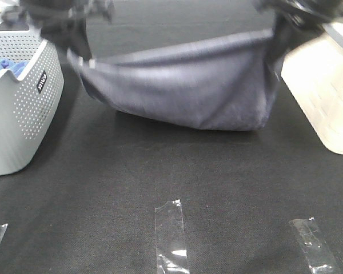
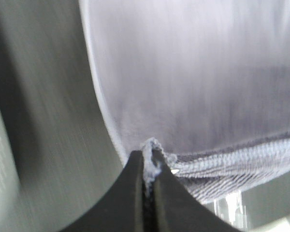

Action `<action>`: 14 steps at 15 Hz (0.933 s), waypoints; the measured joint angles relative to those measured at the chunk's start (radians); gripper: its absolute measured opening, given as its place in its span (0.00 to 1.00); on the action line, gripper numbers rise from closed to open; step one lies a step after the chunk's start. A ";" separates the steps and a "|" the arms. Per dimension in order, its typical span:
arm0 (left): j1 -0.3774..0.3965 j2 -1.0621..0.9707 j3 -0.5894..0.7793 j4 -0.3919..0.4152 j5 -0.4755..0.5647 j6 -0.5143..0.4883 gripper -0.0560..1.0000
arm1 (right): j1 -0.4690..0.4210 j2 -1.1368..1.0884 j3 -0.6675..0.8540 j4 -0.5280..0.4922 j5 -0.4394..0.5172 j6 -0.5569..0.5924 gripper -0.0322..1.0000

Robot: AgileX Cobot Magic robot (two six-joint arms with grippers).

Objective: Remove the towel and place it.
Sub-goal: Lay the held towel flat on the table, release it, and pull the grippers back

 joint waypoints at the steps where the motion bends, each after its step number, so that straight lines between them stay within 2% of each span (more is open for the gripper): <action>1: -0.029 -0.042 0.083 0.000 -0.007 0.000 0.05 | 0.000 -0.040 0.055 0.003 0.001 -0.002 0.03; 5: -0.167 -0.175 0.339 0.003 -0.060 -0.063 0.05 | 0.000 -0.202 0.238 0.009 0.011 -0.012 0.03; 10: -0.317 -0.290 0.606 0.022 -0.118 -0.214 0.05 | 0.000 -0.441 0.513 0.041 0.016 -0.012 0.03; 14: -0.401 -0.347 0.757 0.011 -0.154 -0.307 0.05 | 0.000 -0.584 0.710 0.096 0.016 -0.011 0.03</action>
